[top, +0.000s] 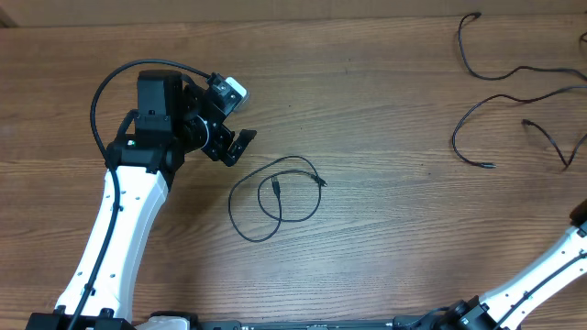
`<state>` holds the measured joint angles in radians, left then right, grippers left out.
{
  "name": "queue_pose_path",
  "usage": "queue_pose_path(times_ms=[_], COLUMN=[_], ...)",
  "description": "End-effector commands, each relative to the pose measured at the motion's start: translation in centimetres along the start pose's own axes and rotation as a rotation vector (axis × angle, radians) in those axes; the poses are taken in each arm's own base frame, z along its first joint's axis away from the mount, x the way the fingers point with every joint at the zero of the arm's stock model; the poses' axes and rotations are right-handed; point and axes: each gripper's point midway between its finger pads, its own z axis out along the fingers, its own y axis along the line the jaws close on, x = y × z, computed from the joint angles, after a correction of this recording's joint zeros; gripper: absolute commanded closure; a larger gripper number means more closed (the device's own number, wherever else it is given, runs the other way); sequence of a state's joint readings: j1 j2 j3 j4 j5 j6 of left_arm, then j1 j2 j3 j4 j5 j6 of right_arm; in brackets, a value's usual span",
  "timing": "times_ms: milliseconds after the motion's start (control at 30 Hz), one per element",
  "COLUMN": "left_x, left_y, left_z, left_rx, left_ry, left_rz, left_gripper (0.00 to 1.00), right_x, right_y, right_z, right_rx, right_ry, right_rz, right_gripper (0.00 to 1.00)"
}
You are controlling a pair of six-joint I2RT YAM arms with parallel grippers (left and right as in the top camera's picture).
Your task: Untangle cables
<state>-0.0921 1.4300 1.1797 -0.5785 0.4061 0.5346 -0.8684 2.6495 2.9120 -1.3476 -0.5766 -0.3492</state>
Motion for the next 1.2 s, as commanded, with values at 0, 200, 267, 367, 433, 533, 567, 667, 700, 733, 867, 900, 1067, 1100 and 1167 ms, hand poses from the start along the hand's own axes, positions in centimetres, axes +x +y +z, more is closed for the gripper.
queue_pose_path(times_ms=[0,200,267,367,433,533,567,667,700,733,867,900,1067,1100,1167], left_x=[-0.1,-0.1,-0.1,-0.1,-0.1,-0.1,-0.1,-0.1,-0.1,-0.1,-0.1,-0.1,-0.1,-0.1,-0.1], left_y=[-0.1,-0.1,-0.1,-0.1,-0.1,-0.1,-0.1,-0.1,-0.1,-0.1,-0.1,-0.1,-0.1,-0.1,-0.1], left_z=[0.1,0.1,0.1,0.1,0.1,0.1,0.1,0.1,0.1,0.1,0.1,0.1,0.1,0.1,0.1], left_rx=[-0.002,-0.002,-0.003,-0.002,-0.002,-0.003,-0.002,-0.002,-0.002,-0.002,-0.002,-0.003,-0.002,-0.002,-0.002], left_ry=[0.001,0.001,0.000,0.000,0.001,0.000,0.001,0.001,0.001,0.001,0.001,0.000,0.001,0.001,0.001], left_rz=[0.033,0.033,0.033,0.033,0.032,0.033,0.033,0.033,0.033,0.033,0.033,0.033,0.033,0.033,0.033], left_gripper=[0.00,0.01,0.00,0.00,0.00,0.00,0.01,0.00,0.01,0.00,0.01,0.01,0.00,0.01,0.01], right_x=[-2.0,-4.2,-4.5,-4.6,-4.2,-2.8,-2.0,0.5,1.4,2.2,5.0,5.6,8.8,9.5,10.9], right_y=[4.8,13.3,16.2,21.7,25.2,29.5,31.1,34.8,36.0,37.0,41.1,42.3,47.8,48.7,50.4], right_z=[-0.4,-2.1,-3.0,-4.5,-5.3,-6.1,-6.1,-5.9,-5.8,-5.7,-5.5,-5.5,-5.7,-5.7,-5.5], right_rx=[-0.064,-0.061,-0.050,-0.086,-0.123,-0.179,-0.201,-0.260,-0.279,-0.295,-0.359,-0.374,-0.456,-0.470,-0.471], right_ry=[-0.037,-0.054,-0.055,-0.064,-0.062,-0.033,-0.012,0.060,0.085,0.105,0.174,0.185,0.225,0.236,0.261], right_rz=[-0.123,-0.266,-0.311,-0.382,-0.424,-0.469,-0.484,-0.516,-0.528,-0.539,-0.588,-0.588,-0.666,-0.683,-0.714], right_gripper=[0.00,0.00,0.00,0.00,0.00,0.00,0.00,0.00,0.00,0.00,0.00,0.00,0.00,0.00,0.00])
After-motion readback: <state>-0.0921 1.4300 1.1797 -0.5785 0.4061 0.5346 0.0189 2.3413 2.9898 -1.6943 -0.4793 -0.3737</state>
